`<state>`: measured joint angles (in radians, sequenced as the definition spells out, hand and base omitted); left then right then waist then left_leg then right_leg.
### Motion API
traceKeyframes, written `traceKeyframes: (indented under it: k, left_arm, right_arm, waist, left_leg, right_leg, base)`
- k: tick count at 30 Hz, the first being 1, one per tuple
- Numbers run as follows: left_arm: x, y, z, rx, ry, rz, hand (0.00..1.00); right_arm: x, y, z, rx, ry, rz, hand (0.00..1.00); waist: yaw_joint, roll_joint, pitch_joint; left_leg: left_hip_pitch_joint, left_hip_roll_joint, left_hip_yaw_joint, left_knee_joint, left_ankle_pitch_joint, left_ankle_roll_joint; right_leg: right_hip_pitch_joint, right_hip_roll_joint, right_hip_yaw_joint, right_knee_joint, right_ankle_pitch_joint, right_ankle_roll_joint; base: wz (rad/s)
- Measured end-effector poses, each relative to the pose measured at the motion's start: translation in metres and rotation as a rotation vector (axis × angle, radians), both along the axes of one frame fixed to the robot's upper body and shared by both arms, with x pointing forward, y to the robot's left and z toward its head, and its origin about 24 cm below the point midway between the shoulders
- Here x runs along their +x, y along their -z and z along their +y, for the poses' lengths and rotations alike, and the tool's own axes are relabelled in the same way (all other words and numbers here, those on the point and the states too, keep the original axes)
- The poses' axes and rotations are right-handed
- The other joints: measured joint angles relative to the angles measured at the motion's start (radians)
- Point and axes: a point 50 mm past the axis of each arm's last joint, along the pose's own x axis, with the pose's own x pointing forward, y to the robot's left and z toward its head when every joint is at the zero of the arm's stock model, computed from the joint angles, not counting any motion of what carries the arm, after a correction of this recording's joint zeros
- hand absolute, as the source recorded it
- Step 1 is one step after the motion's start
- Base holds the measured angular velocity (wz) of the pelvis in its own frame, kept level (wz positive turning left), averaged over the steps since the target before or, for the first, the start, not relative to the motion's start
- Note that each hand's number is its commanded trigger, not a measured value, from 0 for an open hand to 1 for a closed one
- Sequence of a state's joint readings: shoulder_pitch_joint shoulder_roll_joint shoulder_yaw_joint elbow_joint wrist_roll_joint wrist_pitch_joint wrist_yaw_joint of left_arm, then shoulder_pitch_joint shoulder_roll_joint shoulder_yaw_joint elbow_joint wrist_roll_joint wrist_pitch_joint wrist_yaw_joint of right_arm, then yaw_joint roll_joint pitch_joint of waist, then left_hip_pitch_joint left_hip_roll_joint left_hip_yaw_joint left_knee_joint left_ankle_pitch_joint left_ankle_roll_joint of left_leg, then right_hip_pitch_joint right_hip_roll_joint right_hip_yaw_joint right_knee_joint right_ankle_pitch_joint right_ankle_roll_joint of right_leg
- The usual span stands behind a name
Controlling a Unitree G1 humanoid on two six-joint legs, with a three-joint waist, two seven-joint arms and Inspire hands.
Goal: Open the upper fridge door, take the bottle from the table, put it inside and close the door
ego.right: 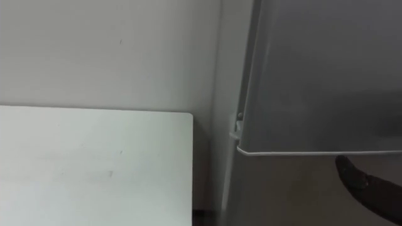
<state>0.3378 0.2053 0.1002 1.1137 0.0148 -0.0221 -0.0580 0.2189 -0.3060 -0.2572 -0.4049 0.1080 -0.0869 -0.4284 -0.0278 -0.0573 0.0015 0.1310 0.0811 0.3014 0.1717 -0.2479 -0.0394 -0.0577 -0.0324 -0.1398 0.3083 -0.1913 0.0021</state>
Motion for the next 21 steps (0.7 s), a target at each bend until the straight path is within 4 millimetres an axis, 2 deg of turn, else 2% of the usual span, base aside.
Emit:
traceKeyframes:
  k: [13,15,21]
  left_arm:
    - [0.008,0.001,-0.002,-0.005,0.070,0.003,0.00]
    - [0.007,0.001,-0.002,-0.008,0.092,0.010,0.00]
    - [0.011,0.002,-0.004,-0.009,0.107,0.009,0.00]
  right_arm:
    - [0.012,-0.005,0.015,-0.030,-0.156,0.007,0.00]
    - [0.013,-0.004,0.021,-0.024,-0.188,0.010,0.00]
    - [0.017,-0.004,0.034,0.020,-0.241,-0.014,0.00]
  waist:
    - [0.001,0.002,-0.0006]
    - [0.005,0.010,-0.0049]
    - [0.005,0.015,-0.0059]
  left_leg:
    - [0.000,0.007,0.001,-0.001,0.000,-0.003]
    - [-0.001,0.012,0.001,0.000,0.000,-0.004]
    - [-0.001,0.011,-0.003,0.000,0.000,-0.005]
  right_leg:
    - [0.000,0.011,0.000,-0.004,0.013,-0.008]
    - [0.005,0.017,-0.002,-0.019,0.022,-0.011]
    - [-0.001,0.017,-0.002,-0.015,0.025,-0.014]
  base:
    - [-0.03]
    - [-0.06]
    - [-0.07]
